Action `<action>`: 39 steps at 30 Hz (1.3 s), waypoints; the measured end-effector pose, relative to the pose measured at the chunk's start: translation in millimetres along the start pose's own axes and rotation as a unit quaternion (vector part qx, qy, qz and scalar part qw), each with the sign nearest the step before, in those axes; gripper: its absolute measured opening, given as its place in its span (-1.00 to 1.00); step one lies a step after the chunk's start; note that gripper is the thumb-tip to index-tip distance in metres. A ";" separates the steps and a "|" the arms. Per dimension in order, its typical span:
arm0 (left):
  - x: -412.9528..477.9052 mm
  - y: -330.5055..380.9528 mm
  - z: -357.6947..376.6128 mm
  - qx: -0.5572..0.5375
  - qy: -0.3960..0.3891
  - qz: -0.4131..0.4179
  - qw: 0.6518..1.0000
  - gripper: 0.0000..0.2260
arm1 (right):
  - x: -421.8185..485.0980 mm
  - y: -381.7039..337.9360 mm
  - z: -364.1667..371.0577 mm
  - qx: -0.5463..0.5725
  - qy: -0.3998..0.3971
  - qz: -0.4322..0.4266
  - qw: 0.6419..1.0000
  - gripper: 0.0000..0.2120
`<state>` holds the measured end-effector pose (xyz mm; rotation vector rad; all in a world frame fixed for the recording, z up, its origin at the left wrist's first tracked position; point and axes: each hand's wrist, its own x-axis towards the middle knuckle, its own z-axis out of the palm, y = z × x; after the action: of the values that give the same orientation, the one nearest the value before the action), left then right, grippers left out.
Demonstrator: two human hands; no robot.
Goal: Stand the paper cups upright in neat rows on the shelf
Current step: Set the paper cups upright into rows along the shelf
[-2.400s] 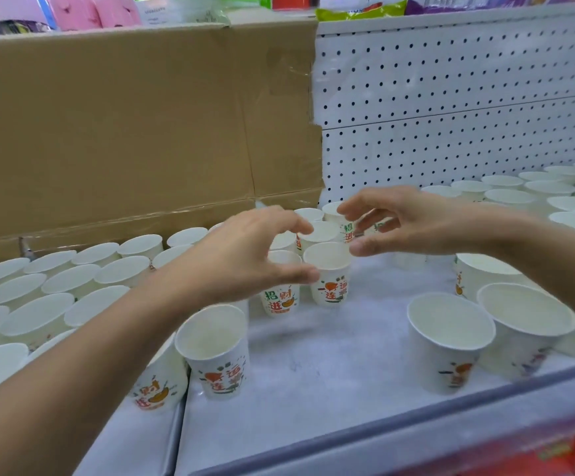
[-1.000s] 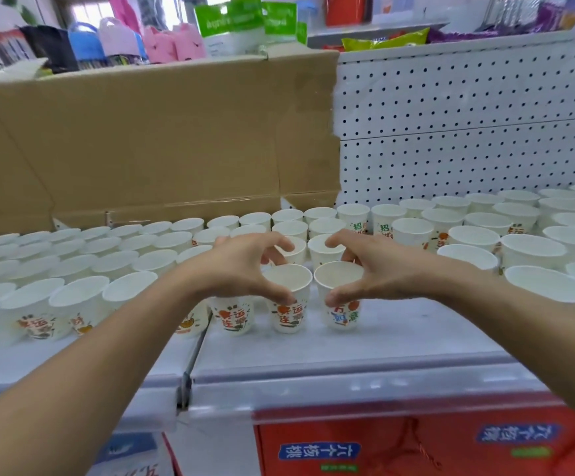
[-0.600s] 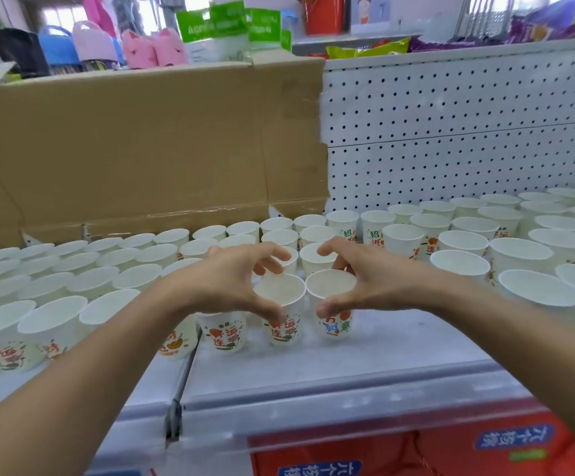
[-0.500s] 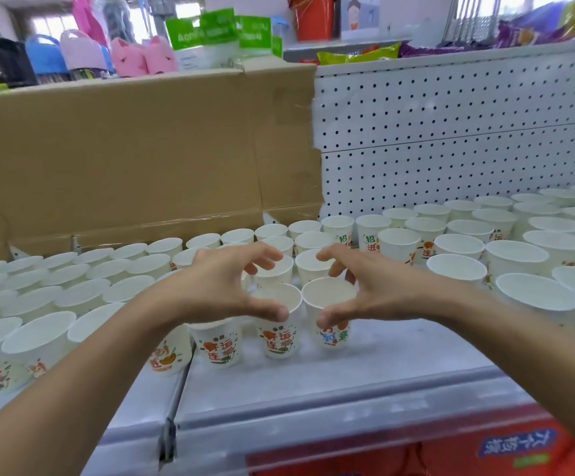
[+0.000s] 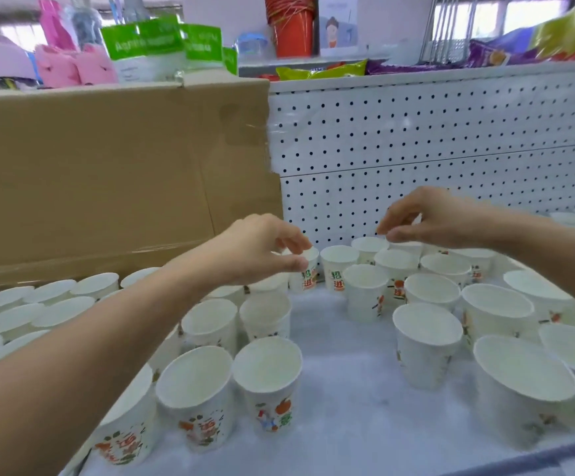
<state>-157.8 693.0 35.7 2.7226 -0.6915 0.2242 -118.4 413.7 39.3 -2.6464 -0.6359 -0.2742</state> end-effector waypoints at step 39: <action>87.0 17.9 44.5 -0.003 -0.184 -0.073 0.980 -0.37 | 37.5 50.4 30.0 -0.069 -0.172 -0.122 0.975 -0.91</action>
<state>-87.6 624.7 18.7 2.8194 -0.5781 -0.3250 -58.9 400.2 5.7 -2.7723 -1.0942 0.0818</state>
